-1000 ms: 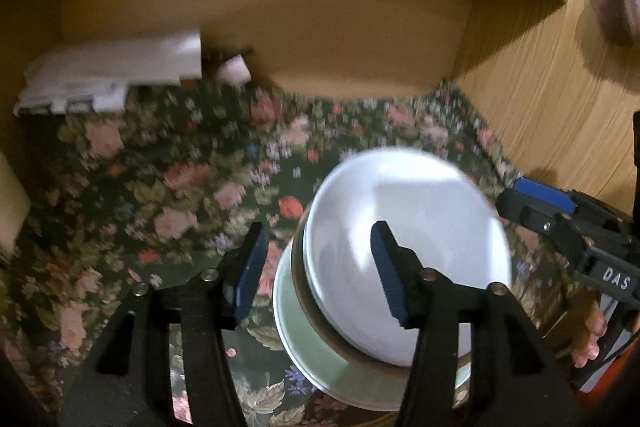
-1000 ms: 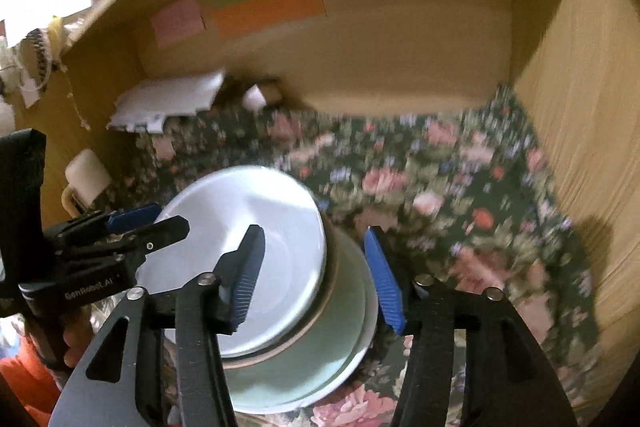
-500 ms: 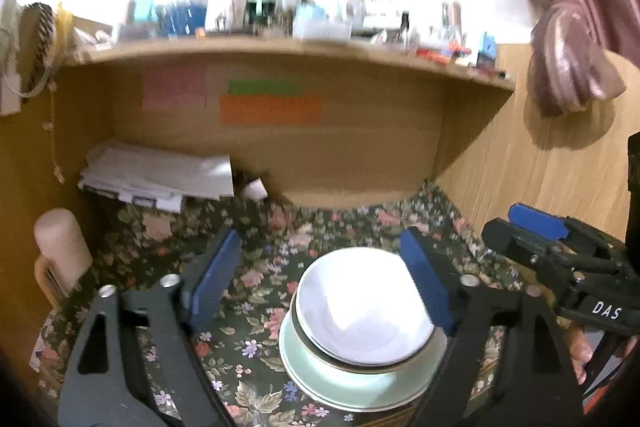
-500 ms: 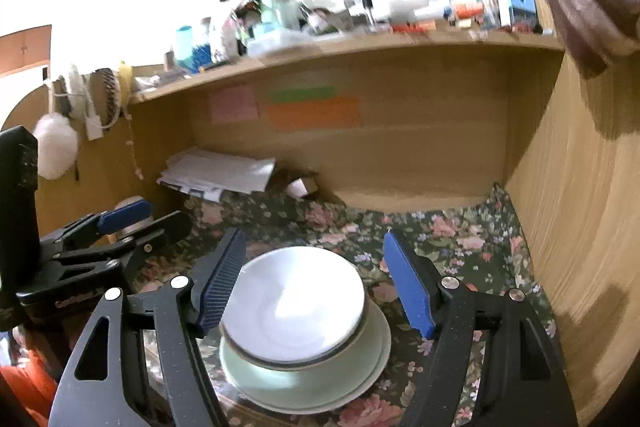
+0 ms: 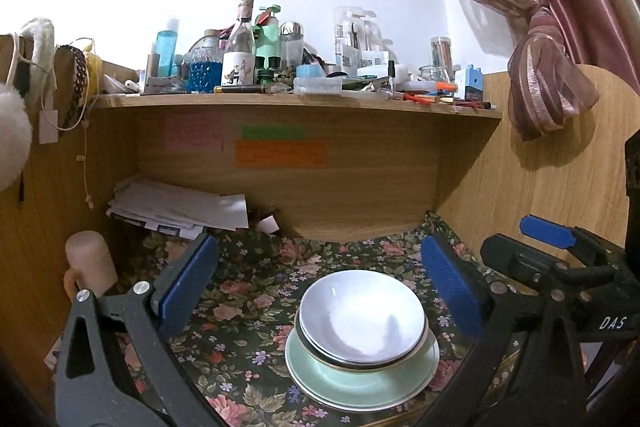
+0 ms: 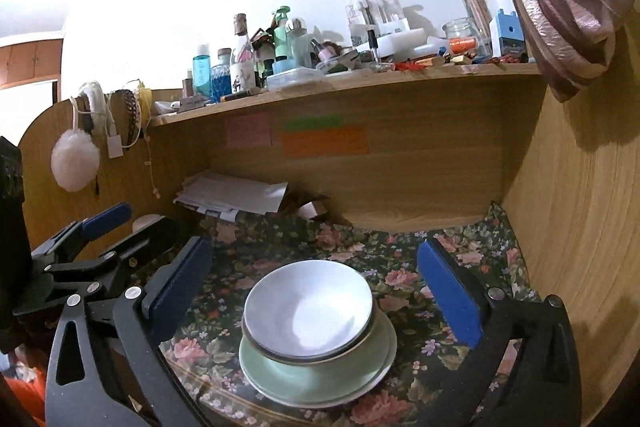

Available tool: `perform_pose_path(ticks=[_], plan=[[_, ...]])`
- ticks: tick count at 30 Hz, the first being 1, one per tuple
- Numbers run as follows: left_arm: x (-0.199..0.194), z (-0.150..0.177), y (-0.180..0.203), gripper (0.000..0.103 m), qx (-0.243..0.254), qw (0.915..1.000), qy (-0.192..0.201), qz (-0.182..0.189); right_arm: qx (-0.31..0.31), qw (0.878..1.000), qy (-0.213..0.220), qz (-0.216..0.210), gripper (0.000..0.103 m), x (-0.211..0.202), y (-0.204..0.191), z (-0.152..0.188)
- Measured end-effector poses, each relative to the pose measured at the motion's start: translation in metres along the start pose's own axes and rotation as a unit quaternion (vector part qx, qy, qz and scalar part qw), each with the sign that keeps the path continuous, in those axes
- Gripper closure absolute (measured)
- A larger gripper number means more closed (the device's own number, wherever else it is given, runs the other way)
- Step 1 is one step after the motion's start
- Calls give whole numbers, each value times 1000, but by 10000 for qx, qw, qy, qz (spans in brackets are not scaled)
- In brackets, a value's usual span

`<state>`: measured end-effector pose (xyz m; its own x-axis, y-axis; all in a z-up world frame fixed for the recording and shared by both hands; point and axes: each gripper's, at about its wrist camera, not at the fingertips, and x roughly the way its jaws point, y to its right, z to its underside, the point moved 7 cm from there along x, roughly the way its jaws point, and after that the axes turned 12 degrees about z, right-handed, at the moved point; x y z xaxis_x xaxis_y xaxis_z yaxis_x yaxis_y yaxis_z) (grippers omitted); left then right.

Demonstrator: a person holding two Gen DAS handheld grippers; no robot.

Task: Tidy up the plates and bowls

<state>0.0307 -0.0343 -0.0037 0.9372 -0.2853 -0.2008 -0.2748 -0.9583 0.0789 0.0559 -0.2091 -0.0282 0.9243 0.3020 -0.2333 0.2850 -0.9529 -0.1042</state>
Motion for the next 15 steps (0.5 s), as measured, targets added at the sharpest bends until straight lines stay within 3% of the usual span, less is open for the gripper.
perform_pose_path(ticks=[15], plan=[[3,4,-1,0,-47,10000,-19,15,-8,10000,-15,21,0,4,0,2]])
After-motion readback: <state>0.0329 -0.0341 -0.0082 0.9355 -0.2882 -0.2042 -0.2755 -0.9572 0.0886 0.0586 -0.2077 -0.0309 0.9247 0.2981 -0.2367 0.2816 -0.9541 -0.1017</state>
